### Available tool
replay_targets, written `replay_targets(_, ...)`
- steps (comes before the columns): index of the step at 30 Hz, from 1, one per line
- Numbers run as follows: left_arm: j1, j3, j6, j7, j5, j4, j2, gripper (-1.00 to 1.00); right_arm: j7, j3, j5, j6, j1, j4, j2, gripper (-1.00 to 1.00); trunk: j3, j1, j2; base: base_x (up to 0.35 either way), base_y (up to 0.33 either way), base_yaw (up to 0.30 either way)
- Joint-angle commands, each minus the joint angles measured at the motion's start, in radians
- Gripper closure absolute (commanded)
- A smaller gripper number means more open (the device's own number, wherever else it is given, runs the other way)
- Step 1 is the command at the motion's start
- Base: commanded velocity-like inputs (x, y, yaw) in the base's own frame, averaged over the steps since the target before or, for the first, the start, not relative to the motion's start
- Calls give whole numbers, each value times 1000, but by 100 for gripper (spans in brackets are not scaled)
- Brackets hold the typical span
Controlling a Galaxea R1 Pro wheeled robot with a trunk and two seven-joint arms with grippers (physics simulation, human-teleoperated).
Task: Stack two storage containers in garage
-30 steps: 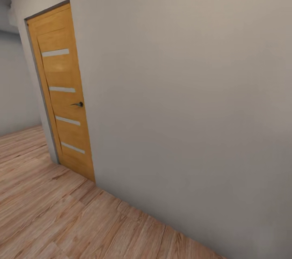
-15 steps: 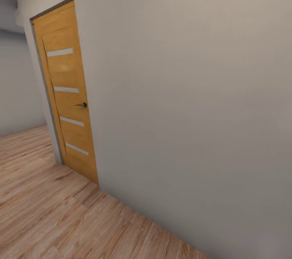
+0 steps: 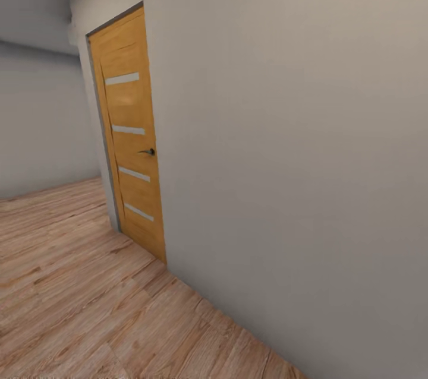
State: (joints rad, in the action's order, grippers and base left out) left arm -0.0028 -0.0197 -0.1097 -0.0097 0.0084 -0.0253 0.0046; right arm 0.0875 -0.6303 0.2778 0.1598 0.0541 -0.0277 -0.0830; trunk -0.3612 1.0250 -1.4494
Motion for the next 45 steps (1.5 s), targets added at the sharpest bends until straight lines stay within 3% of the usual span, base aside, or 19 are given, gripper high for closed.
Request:
replay_targets(1, 0, -2, -2, -1, 1, 0, 0, -100, 6, -6, 11, 6, 1, -3, 0, -100, -1, 0, -1, 0, 0, 271)
replay_targets(45, 0, -2, -3, -1, 1, 0, -2, -100, 6, -6, 12, 6, 1, -3, 0, -100, -1, 0, -1, 3, 0, 270)
